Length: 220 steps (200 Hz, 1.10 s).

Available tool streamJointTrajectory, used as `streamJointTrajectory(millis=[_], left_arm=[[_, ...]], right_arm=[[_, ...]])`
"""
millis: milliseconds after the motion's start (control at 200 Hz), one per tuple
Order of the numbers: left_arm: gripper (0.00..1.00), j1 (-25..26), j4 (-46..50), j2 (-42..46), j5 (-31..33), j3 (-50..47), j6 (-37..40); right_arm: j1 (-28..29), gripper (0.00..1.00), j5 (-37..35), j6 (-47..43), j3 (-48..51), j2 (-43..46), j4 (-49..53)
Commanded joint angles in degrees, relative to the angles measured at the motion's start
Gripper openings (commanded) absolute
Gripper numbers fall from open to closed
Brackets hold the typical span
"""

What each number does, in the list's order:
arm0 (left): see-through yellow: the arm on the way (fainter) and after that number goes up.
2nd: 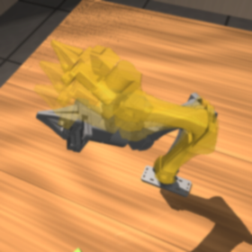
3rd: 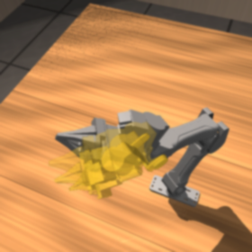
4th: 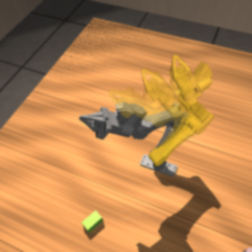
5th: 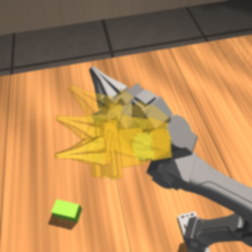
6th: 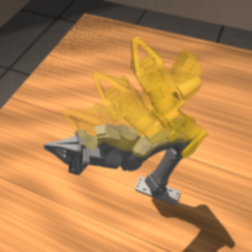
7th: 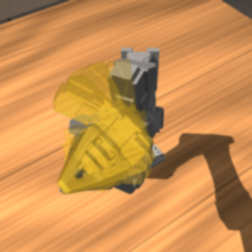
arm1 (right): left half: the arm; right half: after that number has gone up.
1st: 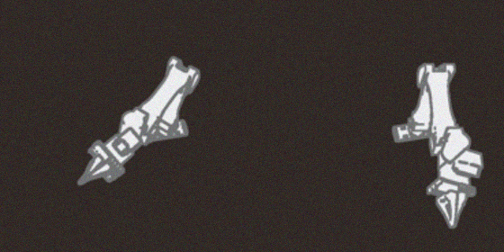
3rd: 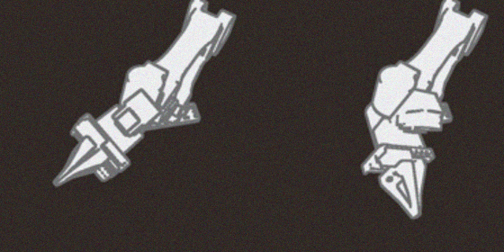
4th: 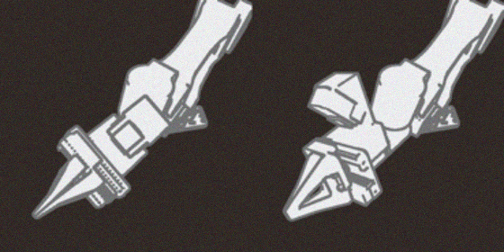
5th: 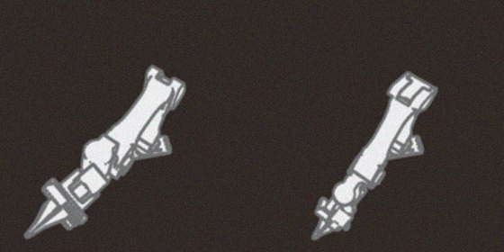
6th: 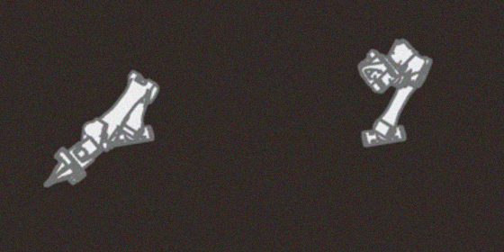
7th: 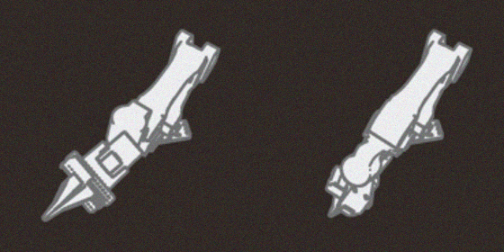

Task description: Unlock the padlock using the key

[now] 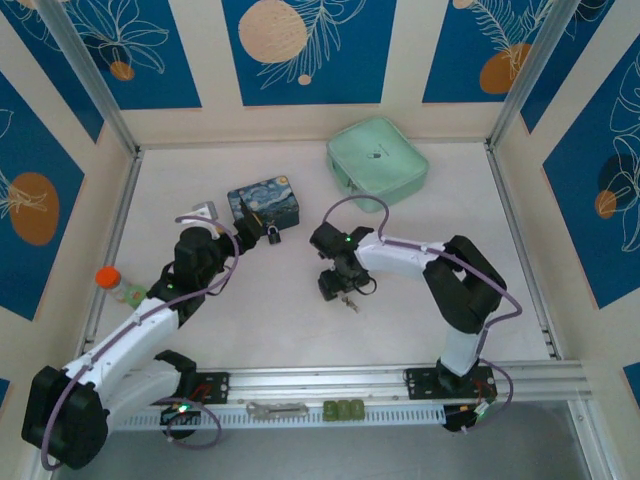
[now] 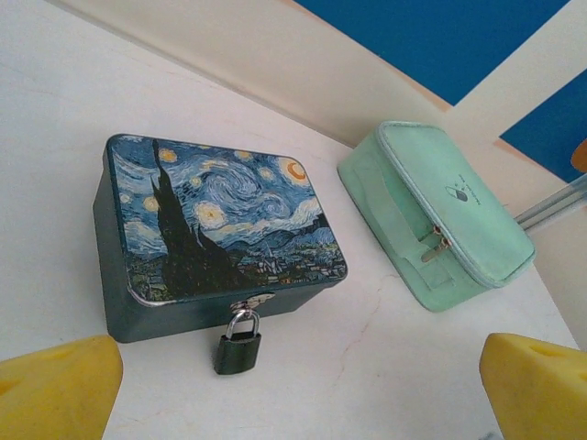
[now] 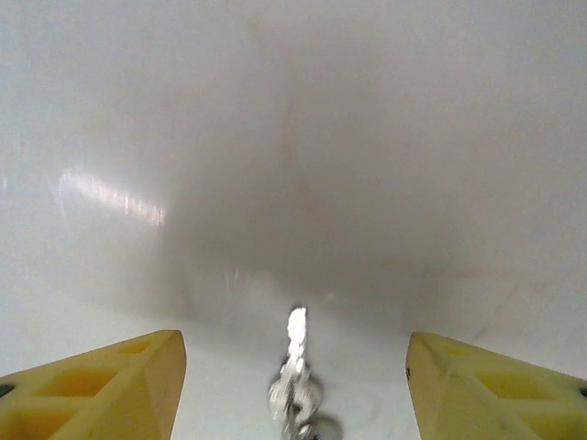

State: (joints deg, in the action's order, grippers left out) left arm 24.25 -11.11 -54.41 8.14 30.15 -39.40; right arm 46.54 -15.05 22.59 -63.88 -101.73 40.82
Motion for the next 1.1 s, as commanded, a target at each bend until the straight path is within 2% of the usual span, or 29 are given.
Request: streamJointTrajectory(millis=[0,235,435,535,720,840,915,1095], left_arm=[[0.99,0.1,-1.6,-0.6,-2.1,1.7,-1.3],[0.99,0.9,-2.1,-1.3,-3.1,1.8,-2.6],[1.00,3.4,-2.4,-4.0,-5.2,1.5,-4.9],[1.00,5.6,-2.4,-6.1,-6.4,1.1,-6.8],[1.00,11.6,-5.9,-11.1,-6.6,-0.5,-12.3],[1.00,15.0,-8.6,-14.9,-6.0,-0.6,-18.1],[1.00,16.1,-11.6,-16.4,-5.5,-0.4,-20.8],[1.00,16.4,-15.0,-16.3,-4.8,1.2,-19.2]], right_arm=[[1.0,0.63,1.3,3.0,2.8,2.2,3.5],[2.2,0.54,-0.1,4.9,5.6,2.8,1.5],[1.4,0.44,-0.8,5.8,7.5,2.1,-5.9],[1.5,0.31,-0.6,5.8,8.6,1.2,-8.8],[1.9,0.00,0.2,4.8,12.1,1.0,-12.1],[1.4,0.00,1.0,0.8,14.5,4.7,-16.4],[-0.2,0.00,4.5,-2.4,15.4,7.8,-19.4],[-7.7,0.00,21.7,-3.6,18.3,15.8,-25.4]])
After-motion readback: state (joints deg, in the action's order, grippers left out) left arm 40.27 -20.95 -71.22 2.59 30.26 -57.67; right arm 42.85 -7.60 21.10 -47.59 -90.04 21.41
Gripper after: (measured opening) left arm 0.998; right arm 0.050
